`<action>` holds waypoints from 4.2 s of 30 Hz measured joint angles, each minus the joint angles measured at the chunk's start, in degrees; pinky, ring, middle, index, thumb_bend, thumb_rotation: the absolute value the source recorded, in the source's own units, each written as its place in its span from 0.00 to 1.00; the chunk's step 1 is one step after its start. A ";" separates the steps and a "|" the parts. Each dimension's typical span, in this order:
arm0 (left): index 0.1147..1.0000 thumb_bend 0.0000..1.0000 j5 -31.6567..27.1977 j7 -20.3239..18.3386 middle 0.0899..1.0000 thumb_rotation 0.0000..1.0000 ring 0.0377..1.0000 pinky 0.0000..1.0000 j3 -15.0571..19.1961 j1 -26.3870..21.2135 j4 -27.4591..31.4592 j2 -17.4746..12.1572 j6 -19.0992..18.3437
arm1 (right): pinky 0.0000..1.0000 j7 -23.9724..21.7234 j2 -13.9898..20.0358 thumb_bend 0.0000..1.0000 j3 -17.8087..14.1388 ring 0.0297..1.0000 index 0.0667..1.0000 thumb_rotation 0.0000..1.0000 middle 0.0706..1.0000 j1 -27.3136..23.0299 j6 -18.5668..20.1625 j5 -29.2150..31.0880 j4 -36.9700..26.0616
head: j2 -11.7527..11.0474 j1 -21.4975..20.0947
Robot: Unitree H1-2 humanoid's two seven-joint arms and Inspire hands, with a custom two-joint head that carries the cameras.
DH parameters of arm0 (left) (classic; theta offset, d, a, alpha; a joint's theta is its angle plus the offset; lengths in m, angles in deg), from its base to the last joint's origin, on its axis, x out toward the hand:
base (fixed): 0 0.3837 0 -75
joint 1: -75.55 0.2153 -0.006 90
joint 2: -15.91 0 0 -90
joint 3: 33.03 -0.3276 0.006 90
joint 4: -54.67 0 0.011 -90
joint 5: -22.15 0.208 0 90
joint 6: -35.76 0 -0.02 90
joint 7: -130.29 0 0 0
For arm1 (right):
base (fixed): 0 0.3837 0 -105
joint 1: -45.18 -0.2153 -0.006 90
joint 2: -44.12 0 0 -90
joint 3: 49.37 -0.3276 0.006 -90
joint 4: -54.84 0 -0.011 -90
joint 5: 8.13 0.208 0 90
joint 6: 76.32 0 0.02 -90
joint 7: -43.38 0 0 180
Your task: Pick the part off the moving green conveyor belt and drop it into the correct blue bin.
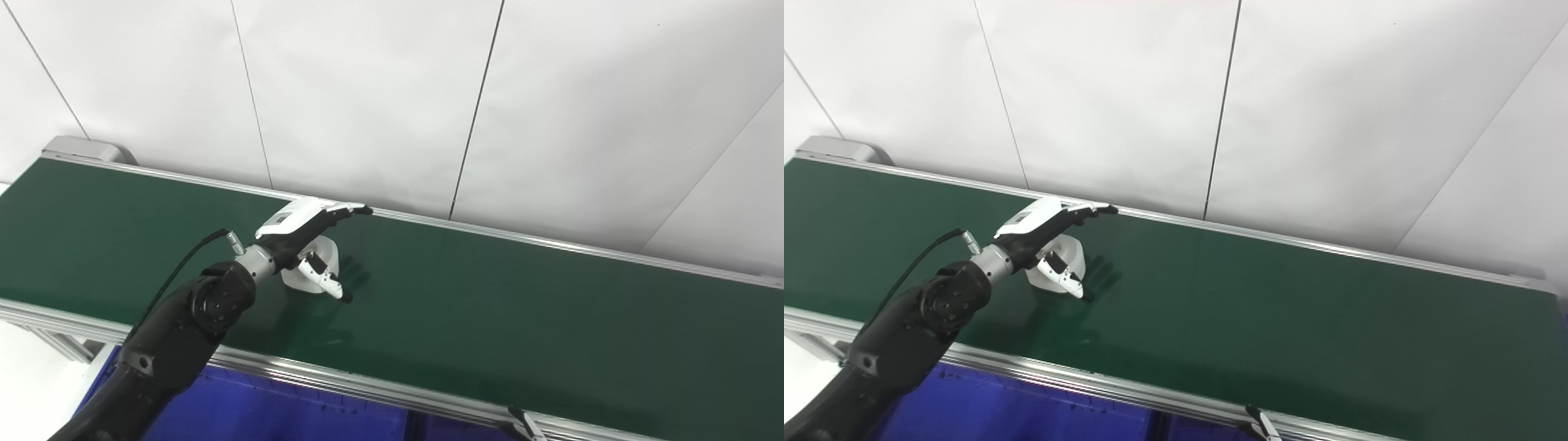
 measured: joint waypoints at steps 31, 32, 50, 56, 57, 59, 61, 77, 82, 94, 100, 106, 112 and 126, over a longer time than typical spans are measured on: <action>0.44 0.50 -9.10 18.22 0.45 0.00 0.42 0.43 3.74 -0.72 -16.67 11.11 18.86 | 0.78 0.33 0.04 0.85 -0.73 0.80 0.88 0.46 0.82 0.73 -0.02 -0.21 -0.40 | 0.44 -1.23; 0.44 0.50 -9.94 18.01 0.45 0.00 0.42 0.43 3.88 -0.75 -16.28 11.23 18.89 | 0.78 0.36 0.03 0.85 -0.79 0.80 0.88 0.45 0.82 0.83 -0.02 -0.30 -0.40 | 0.53 -1.32; 0.42 0.50 -26.76 8.29 0.46 0.00 0.44 0.46 10.32 12.08 2.16 7.24 19.82 | 0.77 -2.40 -3.20 0.85 -4.72 0.79 0.86 0.42 0.80 3.32 -0.02 -1.67 -5.01 | 6.24 -15.29; 0.41 0.50 -31.20 4.52 0.46 0.00 0.44 0.46 10.80 16.25 6.80 6.15 20.16 | 0.76 -6.90 -7.32 0.85 -9.31 0.78 0.86 0.42 0.80 5.05 -0.01 -4.40 -8.30 | 9.39 -17.58; 0.41 0.50 -31.20 4.34 0.46 0.00 0.44 0.46 10.83 16.85 7.58 6.07 20.22 | 0.76 -7.91 -7.82 0.85 -9.92 0.78 0.86 0.42 0.81 5.22 -0.01 -4.98 -8.97 | 9.49 -17.58; 0.41 0.50 -31.20 3.78 0.47 0.00 0.44 0.45 10.93 18.01 9.05 5.88 20.32 | 0.76 -9.35 -8.92 0.85 -11.19 0.78 0.86 0.41 0.81 5.63 0.00 -5.64 -10.34 | 10.89 -17.58; 0.40 0.50 -31.20 3.37 0.47 0.00 0.44 0.45 11.10 19.38 10.15 5.63 20.49 | 0.76 -11.45 -9.72 0.85 -12.49 0.78 0.86 0.40 0.80 6.13 0.00 -5.73 -11.55 | 10.99 -17.58; 0.40 0.50 -28.70 2.42 0.46 0.00 0.45 0.47 11.31 35.59 17.56 4.17 20.68 | 0.75 -19.91 -12.77 0.86 -19.19 0.77 0.86 0.43 0.81 8.66 0.00 -5.64 -14.23 | 13.89 -14.24; 0.38 0.50 -26.91 2.43 0.47 0.00 0.47 0.50 9.74 39.25 17.59 4.16 20.68 | 0.75 -20.44 -13.18 0.86 -20.44 0.77 0.86 0.44 0.81 8.82 0.00 -5.49 -14.22 | 12.22 -13.10; 0.41 0.50 -15.08 6.05 0.47 0.00 0.45 0.51 2.13 40.22 16.76 2.02 20.82 | 0.75 -18.53 -11.41 0.86 -18.58 0.78 0.86 0.42 0.81 8.81 -0.01 -5.67 -13.10 | 10.37 -10.64; 0.40 0.50 -8.23 5.58 0.47 0.00 0.45 0.53 0.78 39.10 15.71 2.89 19.58 | 0.77 -18.22 -10.33 0.86 -18.22 0.79 0.87 0.43 0.81 8.77 -0.01 -4.78 -12.95 | 10.55 -8.35; 0.43 0.51 1.95 3.09 0.62 0.06 0.65 0.64 -2.11 36.73 16.96 4.03 13.59 | 0.75 -18.23 -10.12 0.85 -18.69 0.78 0.86 0.43 0.80 8.73 -0.01 -4.20 -12.78 | 10.28 -8.09; 0.79 0.66 12.80 -2.36 0.81 0.67 0.82 0.85 -4.03 35.66 20.09 4.07 3.33 | 0.77 -17.42 -9.70 0.85 -17.78 0.80 0.86 0.43 0.81 8.45 -0.01 -4.02 -11.84 | 9.93 -8.00; 0.87 0.84 17.08 -13.10 0.92 0.87 0.90 0.91 -7.33 33.74 24.88 2.08 -5.16 | 0.78 -17.41 -10.03 0.85 -18.15 0.80 0.87 0.45 0.81 8.34 -0.01 -5.05 -11.82 | 9.93 -8.44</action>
